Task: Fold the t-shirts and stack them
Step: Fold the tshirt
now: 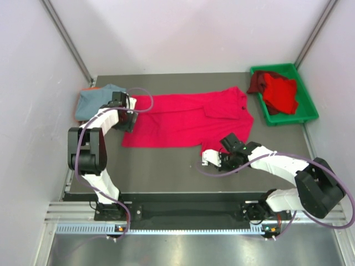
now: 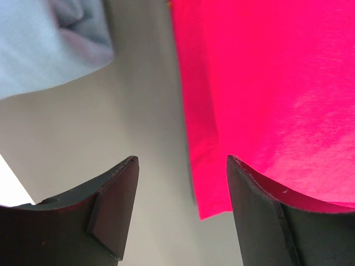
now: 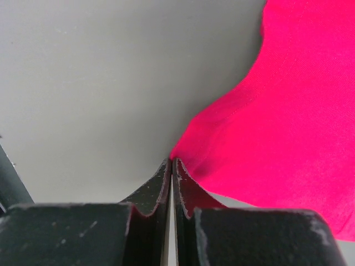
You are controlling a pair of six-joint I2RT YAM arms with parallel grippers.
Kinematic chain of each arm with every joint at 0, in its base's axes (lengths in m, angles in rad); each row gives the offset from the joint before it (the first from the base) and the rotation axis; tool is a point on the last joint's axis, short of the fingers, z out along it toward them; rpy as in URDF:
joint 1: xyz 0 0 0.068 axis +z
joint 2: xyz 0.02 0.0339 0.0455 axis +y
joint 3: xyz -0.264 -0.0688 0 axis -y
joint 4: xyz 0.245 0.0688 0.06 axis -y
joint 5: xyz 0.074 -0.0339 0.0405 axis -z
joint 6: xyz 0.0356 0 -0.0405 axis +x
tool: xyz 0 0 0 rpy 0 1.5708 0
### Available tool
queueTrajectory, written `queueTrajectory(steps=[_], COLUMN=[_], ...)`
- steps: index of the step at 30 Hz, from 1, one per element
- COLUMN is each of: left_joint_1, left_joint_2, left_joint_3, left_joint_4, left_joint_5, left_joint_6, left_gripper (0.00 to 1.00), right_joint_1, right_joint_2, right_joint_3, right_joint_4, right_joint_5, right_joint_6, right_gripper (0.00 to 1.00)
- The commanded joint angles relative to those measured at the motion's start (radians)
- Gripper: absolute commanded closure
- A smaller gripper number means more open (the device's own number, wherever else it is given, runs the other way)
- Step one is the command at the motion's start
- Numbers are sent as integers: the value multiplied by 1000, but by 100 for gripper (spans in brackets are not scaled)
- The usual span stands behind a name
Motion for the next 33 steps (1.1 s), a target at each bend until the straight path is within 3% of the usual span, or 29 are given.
queueTrajectory(steps=[1, 8, 19, 24, 27, 28, 30, 33], left_joint_1=[63, 168, 183, 186, 188, 188, 191, 191], left_joint_2=[-31, 39, 102, 124, 120, 119, 110, 94], left_joint_3=[25, 93, 96, 111, 113, 114, 114, 114], left_joint_4=[-21, -226, -303, -331, -351, -352, -368, -388], left_joint_5=[0, 233, 307, 314, 319, 321, 327, 339], left_joint_6=[-44, -153, -151, -145, -127, -122, -113, -100], left_gripper=[30, 40, 42, 48, 62, 77, 92, 100], right_joint_1=[2, -27, -47, -52, -53, -53, -56, -76], right_joint_2=[-11, -40, -16, -19, -22, -24, -25, -31], right_joint_3=[9, 66, 95, 94, 84, 84, 84, 87], right_joint_4=[-10, -51, -1, 2, 10, 11, 14, 25], right_joint_5=[26, 32, 40, 41, 40, 41, 45, 58], right_joint_6=[-3, 23, 31, 29, 34, 37, 41, 54], right_gripper=[100, 100, 100, 100, 100, 100, 100, 100])
